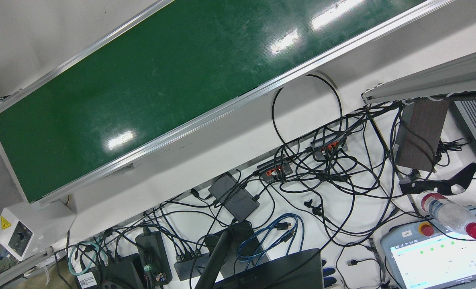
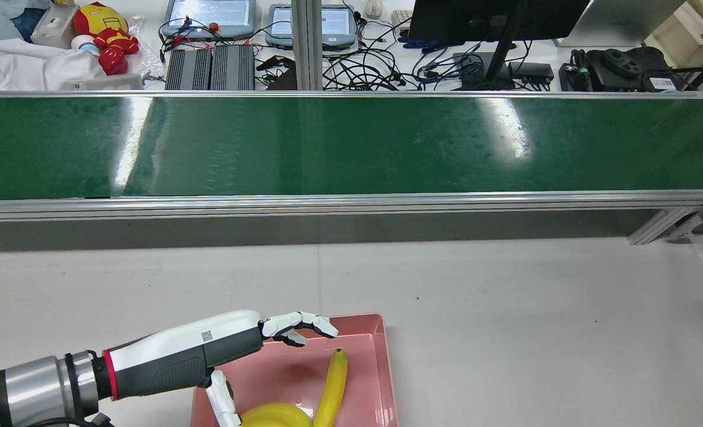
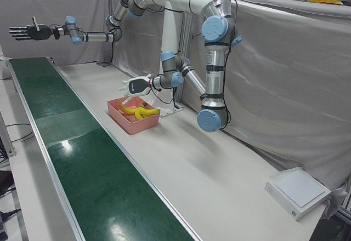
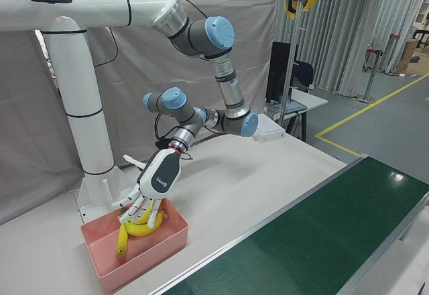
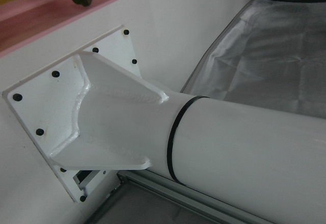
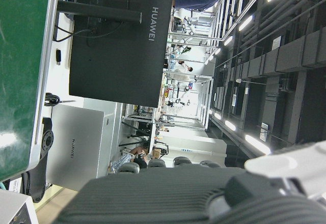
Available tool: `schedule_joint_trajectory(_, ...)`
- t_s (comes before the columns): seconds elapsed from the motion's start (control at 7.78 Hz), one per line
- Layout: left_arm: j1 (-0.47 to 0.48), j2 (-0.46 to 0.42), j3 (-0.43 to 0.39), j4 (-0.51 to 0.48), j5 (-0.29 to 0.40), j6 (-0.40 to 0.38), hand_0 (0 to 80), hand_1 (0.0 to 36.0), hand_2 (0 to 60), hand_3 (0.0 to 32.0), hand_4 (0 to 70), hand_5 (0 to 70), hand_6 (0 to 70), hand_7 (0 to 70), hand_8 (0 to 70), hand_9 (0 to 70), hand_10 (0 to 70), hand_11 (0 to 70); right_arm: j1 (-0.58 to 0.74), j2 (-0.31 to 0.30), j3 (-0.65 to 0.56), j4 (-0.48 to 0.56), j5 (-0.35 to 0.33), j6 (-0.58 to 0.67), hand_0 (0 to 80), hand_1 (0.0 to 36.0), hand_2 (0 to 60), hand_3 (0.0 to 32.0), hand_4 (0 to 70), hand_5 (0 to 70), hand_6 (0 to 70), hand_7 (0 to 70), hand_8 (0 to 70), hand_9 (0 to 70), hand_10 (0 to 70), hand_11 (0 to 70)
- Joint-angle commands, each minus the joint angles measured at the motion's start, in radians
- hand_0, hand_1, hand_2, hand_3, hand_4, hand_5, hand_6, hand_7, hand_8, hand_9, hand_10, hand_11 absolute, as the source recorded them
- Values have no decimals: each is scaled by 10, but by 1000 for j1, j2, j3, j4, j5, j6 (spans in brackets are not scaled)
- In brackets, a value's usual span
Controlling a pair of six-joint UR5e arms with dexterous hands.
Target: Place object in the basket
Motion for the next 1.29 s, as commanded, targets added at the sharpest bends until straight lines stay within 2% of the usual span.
schedule_joint_trajectory(0.0, -148, 34, -166, 101, 2, -5, 334, 36, 121, 0, 54, 380, 64, 204, 188, 232, 151, 220, 0, 0, 0, 0, 0, 0, 0, 0, 0, 0, 0, 0, 0, 0, 0, 0, 0, 0)
schedule_joint_trajectory(0.26, -223, 76, -171, 92, -1, -20, 147, 11, 149, 0, 45, 362, 67, 202, 189, 231, 151, 217, 0, 0, 2, 0, 0, 0, 0, 0, 0, 0, 0, 0, 0, 0, 0, 0, 0, 0)
schedule_joint_trajectory(0.39, -289, 99, -173, 65, 0, -60, 89, 4, 158, 0, 39, 357, 65, 200, 184, 228, 152, 217, 0, 0, 2, 0, 0, 0, 0, 0, 0, 0, 0, 0, 0, 0, 0, 0, 0, 0)
schedule_joint_trajectory(0.51, -336, 138, -173, 23, 0, -109, 96, 1, 152, 0, 52, 373, 69, 205, 187, 233, 152, 217, 0, 0, 2, 0, 0, 0, 0, 0, 0, 0, 0, 0, 0, 0, 0, 0, 0, 0)
schedule_joint_trajectory(0.77, -387, 206, -170, -52, -9, -174, 184, 4, 121, 0, 88, 412, 78, 213, 195, 239, 148, 211, 0, 0, 2, 0, 0, 0, 0, 0, 0, 0, 0, 0, 0, 0, 0, 0, 0, 0)
schedule_joint_trajectory(0.9, -401, 206, -167, -52, -10, -175, 216, 4, 107, 0, 110, 425, 86, 217, 200, 244, 147, 210, 0, 0, 2, 0, 0, 0, 0, 0, 0, 0, 0, 0, 0, 0, 0, 0, 0, 0)
schedule_joint_trajectory(1.03, -417, 206, -170, -40, -9, -186, 292, 7, 78, 0, 139, 448, 93, 221, 203, 245, 136, 194, 0, 0, 2, 0, 0, 0, 0, 0, 0, 0, 0, 0, 0, 0, 0, 0, 0, 0)
schedule_joint_trajectory(1.16, -429, 209, -173, -37, -9, -221, 312, 5, 65, 0, 144, 451, 95, 225, 213, 255, 141, 202, 0, 0, 2, 0, 0, 0, 0, 0, 0, 0, 0, 0, 0, 0, 0, 0, 0, 0)
